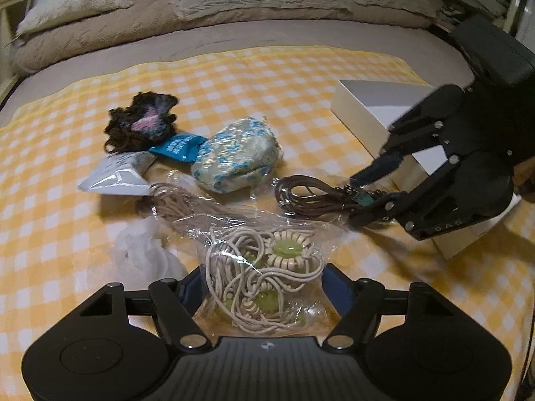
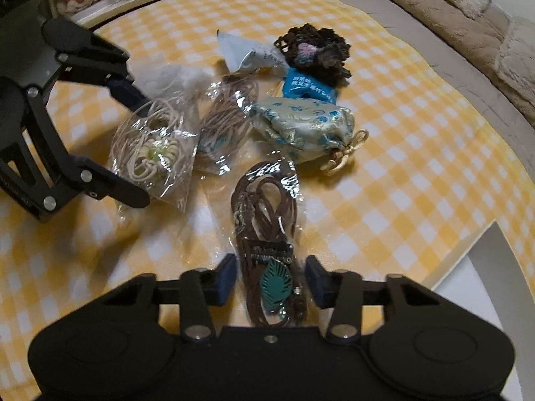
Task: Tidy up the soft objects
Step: 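Carry both held bags over the white tray with both tools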
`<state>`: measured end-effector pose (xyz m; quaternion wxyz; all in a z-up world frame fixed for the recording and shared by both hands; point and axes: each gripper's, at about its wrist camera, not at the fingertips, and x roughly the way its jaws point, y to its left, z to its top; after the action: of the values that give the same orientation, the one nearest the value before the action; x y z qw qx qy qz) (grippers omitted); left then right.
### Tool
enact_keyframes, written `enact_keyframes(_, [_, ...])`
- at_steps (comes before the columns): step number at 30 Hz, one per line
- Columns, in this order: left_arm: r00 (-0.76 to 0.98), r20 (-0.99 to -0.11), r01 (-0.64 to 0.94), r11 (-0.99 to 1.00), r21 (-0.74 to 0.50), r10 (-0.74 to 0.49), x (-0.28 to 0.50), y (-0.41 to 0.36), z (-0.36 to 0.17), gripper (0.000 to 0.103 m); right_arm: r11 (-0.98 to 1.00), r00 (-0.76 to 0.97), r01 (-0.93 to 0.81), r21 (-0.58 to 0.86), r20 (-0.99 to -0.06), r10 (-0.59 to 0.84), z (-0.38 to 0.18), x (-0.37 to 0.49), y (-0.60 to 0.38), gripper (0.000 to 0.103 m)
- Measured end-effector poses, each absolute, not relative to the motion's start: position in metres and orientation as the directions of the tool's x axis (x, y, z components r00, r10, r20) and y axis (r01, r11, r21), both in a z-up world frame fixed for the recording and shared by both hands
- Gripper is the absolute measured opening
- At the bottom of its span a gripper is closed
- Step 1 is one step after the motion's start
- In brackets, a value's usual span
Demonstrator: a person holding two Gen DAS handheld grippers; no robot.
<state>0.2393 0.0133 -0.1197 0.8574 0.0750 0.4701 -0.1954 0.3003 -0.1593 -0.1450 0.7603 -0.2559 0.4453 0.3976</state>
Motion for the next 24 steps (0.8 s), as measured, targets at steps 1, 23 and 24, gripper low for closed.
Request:
enact_keyframes(1, [0.488,-0.833,0.395,0.917,-0.056,-0.261,0.238,0.015,-0.117,0.072,0.564,0.291,-0.826,-0.030,-0.878,0.380,-0.143,0.300,-0.160,0.037])
enact_keyframes(23, [0.650,-0.713,0.241,0.961,-0.136,-0.263,0.189,0.014,-0.040,0.072,0.790,0.529,-0.614,-0.006,-0.745,0.406,-0.067,0.250,-0.196,0.031])
enact_keyframes(24, [0.657,-0.705,0.235,0.961,-0.143,-0.266,0.188,0.012,-0.037,0.072,0.803,0.542,-0.596,0.000,-0.738,0.403,-0.064,0.248,-0.201,0.031])
